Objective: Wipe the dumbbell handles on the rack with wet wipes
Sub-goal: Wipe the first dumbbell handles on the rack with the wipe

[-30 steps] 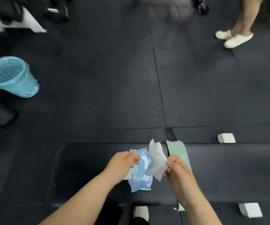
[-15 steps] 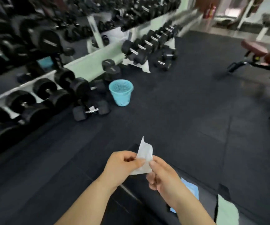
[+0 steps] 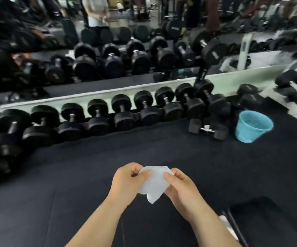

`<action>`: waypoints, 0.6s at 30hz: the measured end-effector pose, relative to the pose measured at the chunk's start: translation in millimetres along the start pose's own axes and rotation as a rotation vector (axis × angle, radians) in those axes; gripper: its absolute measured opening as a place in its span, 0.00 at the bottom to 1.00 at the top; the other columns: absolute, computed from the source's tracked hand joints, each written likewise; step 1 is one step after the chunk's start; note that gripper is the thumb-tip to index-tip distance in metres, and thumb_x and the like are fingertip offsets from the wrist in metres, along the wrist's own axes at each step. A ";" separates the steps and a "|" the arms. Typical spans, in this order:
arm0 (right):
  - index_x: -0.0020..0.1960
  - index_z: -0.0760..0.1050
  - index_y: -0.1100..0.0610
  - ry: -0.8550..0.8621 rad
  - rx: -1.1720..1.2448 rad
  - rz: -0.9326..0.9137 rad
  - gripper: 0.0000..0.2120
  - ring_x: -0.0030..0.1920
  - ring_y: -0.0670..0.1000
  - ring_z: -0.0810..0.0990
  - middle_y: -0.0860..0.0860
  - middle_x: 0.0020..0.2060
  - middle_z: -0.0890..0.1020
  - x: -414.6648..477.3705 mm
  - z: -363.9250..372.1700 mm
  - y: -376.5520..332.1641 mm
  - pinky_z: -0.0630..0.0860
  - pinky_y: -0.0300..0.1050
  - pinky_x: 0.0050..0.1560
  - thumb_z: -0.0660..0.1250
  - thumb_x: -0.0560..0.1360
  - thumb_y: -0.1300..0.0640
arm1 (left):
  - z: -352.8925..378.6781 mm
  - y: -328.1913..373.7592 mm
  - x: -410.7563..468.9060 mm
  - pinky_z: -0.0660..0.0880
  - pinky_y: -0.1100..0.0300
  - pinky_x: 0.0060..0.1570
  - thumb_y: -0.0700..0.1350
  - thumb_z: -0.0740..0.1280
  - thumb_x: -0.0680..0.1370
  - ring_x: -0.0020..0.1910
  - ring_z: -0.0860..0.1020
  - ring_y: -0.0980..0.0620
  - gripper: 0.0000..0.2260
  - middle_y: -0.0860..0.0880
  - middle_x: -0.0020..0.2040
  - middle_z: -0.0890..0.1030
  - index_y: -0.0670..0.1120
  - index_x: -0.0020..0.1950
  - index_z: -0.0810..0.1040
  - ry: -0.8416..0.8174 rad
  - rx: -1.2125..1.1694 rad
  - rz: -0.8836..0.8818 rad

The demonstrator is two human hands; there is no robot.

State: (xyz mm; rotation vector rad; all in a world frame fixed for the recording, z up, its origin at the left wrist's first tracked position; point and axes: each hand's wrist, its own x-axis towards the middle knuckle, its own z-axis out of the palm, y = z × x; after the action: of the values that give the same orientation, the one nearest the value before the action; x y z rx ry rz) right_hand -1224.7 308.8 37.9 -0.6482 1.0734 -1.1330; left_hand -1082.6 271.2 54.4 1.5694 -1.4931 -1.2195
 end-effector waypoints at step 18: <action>0.60 0.73 0.60 -0.578 -0.265 0.607 0.26 0.52 0.54 0.81 0.57 0.53 0.82 257.9 246.6 53.5 0.78 0.44 0.47 0.69 0.68 0.46 | -255.7 -108.3 150.0 0.72 0.56 0.39 0.40 0.62 0.78 0.39 0.75 0.49 0.03 0.46 0.40 0.77 0.44 0.45 0.74 0.346 -0.662 -0.277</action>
State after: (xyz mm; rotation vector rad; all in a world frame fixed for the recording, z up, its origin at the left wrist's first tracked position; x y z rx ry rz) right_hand -965.3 61.0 -1.7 -0.7294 0.8291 -0.2486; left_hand -817.5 103.5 19.5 1.4414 -0.5737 -1.3267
